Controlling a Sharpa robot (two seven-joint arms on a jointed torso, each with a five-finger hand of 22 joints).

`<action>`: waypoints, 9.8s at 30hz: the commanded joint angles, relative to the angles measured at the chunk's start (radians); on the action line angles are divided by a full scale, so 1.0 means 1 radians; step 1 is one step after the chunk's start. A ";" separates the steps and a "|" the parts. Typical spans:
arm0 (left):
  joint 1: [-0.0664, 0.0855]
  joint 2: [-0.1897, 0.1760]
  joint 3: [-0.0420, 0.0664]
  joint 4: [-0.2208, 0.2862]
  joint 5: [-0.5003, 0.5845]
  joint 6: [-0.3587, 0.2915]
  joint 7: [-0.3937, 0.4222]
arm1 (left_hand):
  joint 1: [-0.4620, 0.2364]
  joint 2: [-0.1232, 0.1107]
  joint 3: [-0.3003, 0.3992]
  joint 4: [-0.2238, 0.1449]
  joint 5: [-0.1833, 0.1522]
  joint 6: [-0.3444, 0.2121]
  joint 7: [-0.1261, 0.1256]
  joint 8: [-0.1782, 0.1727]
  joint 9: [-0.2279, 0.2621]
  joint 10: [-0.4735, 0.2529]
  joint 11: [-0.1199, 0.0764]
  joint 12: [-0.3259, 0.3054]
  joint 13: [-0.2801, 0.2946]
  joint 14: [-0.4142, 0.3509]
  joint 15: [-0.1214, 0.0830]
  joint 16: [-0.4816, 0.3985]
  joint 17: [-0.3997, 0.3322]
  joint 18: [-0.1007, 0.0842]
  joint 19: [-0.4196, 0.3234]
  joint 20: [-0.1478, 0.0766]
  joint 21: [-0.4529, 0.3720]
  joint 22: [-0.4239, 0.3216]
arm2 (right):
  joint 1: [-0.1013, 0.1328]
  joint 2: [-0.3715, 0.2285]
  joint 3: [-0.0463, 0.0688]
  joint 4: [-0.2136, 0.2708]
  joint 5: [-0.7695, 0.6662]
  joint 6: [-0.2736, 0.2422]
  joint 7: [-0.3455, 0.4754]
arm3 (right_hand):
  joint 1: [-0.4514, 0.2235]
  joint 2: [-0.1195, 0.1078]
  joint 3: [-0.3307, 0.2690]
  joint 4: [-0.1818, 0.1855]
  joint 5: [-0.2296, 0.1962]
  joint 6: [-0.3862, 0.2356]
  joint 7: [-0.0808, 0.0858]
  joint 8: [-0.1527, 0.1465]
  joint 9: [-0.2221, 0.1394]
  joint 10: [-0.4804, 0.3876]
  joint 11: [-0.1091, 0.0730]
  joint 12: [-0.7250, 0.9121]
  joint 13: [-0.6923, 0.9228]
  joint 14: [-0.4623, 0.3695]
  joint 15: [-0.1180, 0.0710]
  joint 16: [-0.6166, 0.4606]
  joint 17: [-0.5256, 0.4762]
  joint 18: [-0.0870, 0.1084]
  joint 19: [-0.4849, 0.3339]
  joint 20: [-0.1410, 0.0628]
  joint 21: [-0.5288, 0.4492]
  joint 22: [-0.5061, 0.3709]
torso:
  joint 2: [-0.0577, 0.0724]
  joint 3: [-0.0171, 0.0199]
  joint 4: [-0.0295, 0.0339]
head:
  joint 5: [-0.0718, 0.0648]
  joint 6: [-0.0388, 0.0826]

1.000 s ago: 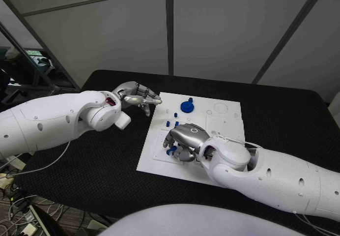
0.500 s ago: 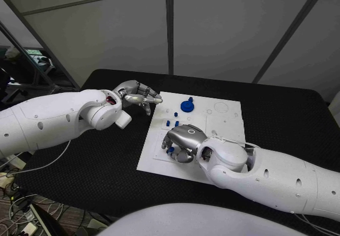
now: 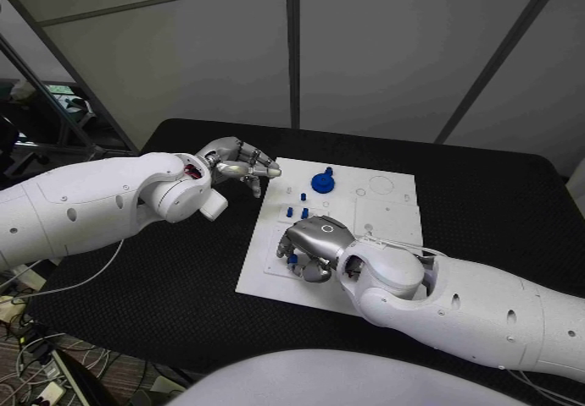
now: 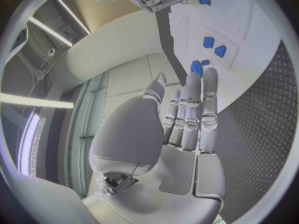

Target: Assemble the parts on the task board

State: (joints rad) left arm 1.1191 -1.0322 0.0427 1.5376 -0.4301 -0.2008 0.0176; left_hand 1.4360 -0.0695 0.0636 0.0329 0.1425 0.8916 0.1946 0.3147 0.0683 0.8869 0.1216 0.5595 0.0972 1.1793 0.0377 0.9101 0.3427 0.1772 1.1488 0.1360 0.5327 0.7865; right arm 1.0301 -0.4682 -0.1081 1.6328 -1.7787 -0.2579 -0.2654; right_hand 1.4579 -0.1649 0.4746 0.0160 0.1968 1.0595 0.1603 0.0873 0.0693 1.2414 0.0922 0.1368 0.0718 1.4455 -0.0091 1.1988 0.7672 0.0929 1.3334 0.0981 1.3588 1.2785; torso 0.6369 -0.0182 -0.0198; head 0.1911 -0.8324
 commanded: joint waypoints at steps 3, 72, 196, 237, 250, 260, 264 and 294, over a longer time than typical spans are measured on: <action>0.002 0.002 0.001 0.001 0.003 0.011 0.003 | 0.005 0.005 -0.002 -0.002 0.000 -0.009 0.000 0.005 -0.002 0.007 0.000 -0.004 -0.001 0.005 -0.001 0.004 -0.001 0.005 0.005 -0.001 -0.006 -0.001 | -0.008 -0.001 -0.010 -0.006 0.006 0.033 0.000 | -0.025 -0.006 0.006 0.008 -0.004 -0.021 0.009 -0.012 -0.003 -0.048 0.002 -0.047 -0.011 -0.009 0.015 -0.024 -0.047 -0.006 -0.029 0.011 -0.028 -0.037 | 0.001 0.0006 -0.0007 | 0.001 0.003; -0.029 0.037 -0.004 0.002 0.321 -0.136 0.338 | 0.007 0.015 0.027 0.001 0.004 0.044 -0.024 0.027 -0.002 0.095 -0.023 -0.005 -0.014 -0.008 -0.015 0.000 -0.013 0.006 -0.010 -0.012 -0.007 0.002 | 0.008 -0.620 0.072 0.291 0.443 -0.173 -0.196 | -0.209 -0.016 -0.411 0.212 0.215 0.019 -0.067 0.113 0.118 0.176 -0.081 1.124 1.130 0.077 -0.045 0.264 0.534 -0.052 0.122 -0.039 0.105 0.145 | -0.006 0.0008 -0.0528 | -0.170 0.076; -0.032 0.029 -0.003 0.008 0.323 -0.094 0.292 | -0.006 0.002 0.031 0.007 0.003 0.029 -0.016 0.010 -0.005 0.086 -0.016 -0.024 -0.022 -0.008 -0.011 0.003 -0.015 0.004 -0.012 -0.011 -0.006 0.004 | -0.091 -0.305 0.068 0.191 0.333 -0.242 -0.334 | -0.431 0.106 -0.681 0.280 0.050 0.090 -0.129 0.277 0.275 0.213 -0.131 1.097 1.210 0.087 -0.086 0.279 0.612 -0.066 0.159 -0.076 0.142 0.203 | -0.007 -0.0050 -0.0503 | -0.136 0.065; -0.033 0.042 -0.004 -0.009 0.323 -0.075 0.277 | -0.006 0.002 0.032 0.007 0.002 0.027 -0.015 0.008 -0.004 0.084 -0.015 -0.025 -0.022 -0.008 -0.010 0.004 -0.016 0.004 -0.013 -0.010 -0.007 0.004 | -0.091 -0.329 0.068 0.192 0.298 -0.161 -0.271 | -0.105 0.152 -0.609 0.206 0.118 0.082 -0.143 0.292 0.311 0.229 -0.143 1.115 1.246 0.093 -0.095 0.290 0.642 -0.070 0.172 -0.084 0.153 0.219 | -0.008 -0.0061 -0.0504 | -0.139 0.071; -0.033 0.040 -0.004 -0.015 0.323 -0.070 0.274 | -0.007 0.002 0.032 0.008 0.002 0.026 -0.014 0.007 -0.004 0.083 -0.015 -0.026 -0.022 -0.009 -0.009 0.004 -0.016 0.004 -0.013 -0.010 -0.007 0.004 | -0.091 -0.353 0.067 0.202 0.307 -0.152 -0.260 | -0.080 0.167 -0.597 0.201 0.107 0.083 -0.145 0.292 0.313 0.234 -0.146 1.126 1.258 0.093 -0.097 0.289 0.642 -0.071 0.173 -0.086 0.154 0.221 | -0.008 -0.0053 -0.0489 | -0.135 0.069; -0.033 0.037 -0.004 -0.015 0.323 -0.068 0.271 | -0.007 0.002 0.032 0.008 0.002 0.026 -0.014 0.007 -0.004 0.083 -0.015 -0.026 -0.022 -0.009 -0.009 0.004 -0.016 0.004 -0.013 -0.010 -0.007 0.004 | -0.091 -0.357 0.067 0.204 0.323 -0.141 -0.246 | -0.092 0.156 -0.608 0.211 0.098 0.082 -0.142 0.293 0.315 0.233 -0.143 1.122 1.256 0.092 -0.096 0.287 0.639 -0.070 0.172 -0.087 0.152 0.219 | -0.007 -0.0064 -0.0494 | -0.132 0.067; -0.033 0.036 -0.004 -0.014 0.323 -0.068 0.270 | -0.007 0.001 0.032 0.008 0.002 0.025 -0.014 0.007 -0.004 0.082 -0.014 -0.026 -0.022 -0.009 -0.009 0.004 -0.016 0.004 -0.013 -0.009 -0.007 0.004 | -0.091 -0.356 0.067 0.203 0.327 -0.138 -0.243 | -0.102 0.146 -0.617 0.221 0.072 0.081 -0.141 0.293 0.317 0.232 -0.142 1.117 1.254 0.091 -0.095 0.285 0.635 -0.069 0.169 -0.086 0.150 0.217 | -0.007 -0.0069 -0.0489 | -0.132 0.065; -0.040 0.042 -0.004 -0.017 0.323 -0.069 0.272 | -0.008 0.001 0.032 0.008 0.002 0.025 -0.014 0.007 -0.004 0.082 -0.014 -0.026 -0.022 -0.009 -0.009 0.004 -0.016 0.004 -0.013 -0.009 -0.007 0.004 | -0.090 -0.626 0.072 0.295 0.298 -0.168 -0.253 | -0.087 0.127 -0.630 0.272 0.106 0.022 -0.083 0.142 0.246 0.200 -0.094 1.033 1.204 0.079 -0.055 0.244 0.576 -0.056 0.132 -0.047 0.111 0.175 | -0.008 -0.0046 -0.0577 | -0.179 0.064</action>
State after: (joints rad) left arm 1.0785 -0.9912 0.0379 1.5200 -0.1089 -0.2806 0.2855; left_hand 1.4386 -0.0670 0.0913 0.0413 0.1425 0.9183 0.1788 0.3261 0.0650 0.9723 0.1007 0.5362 0.0761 1.1721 0.0305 0.9101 0.3276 0.1773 1.1415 0.1288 0.5288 0.7894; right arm 0.9394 -1.0942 -0.0366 1.9284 -1.4221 -0.4719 -0.4590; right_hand 1.3813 -0.0241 -0.1540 0.2837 0.3080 1.0748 0.0778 0.2334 0.3168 1.4398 -0.0051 1.1747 1.4194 1.4684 -0.0712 1.4461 1.3077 0.0384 1.4635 0.0430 1.4749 1.3074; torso 0.6277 -0.0226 -0.0771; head 0.0151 -0.7664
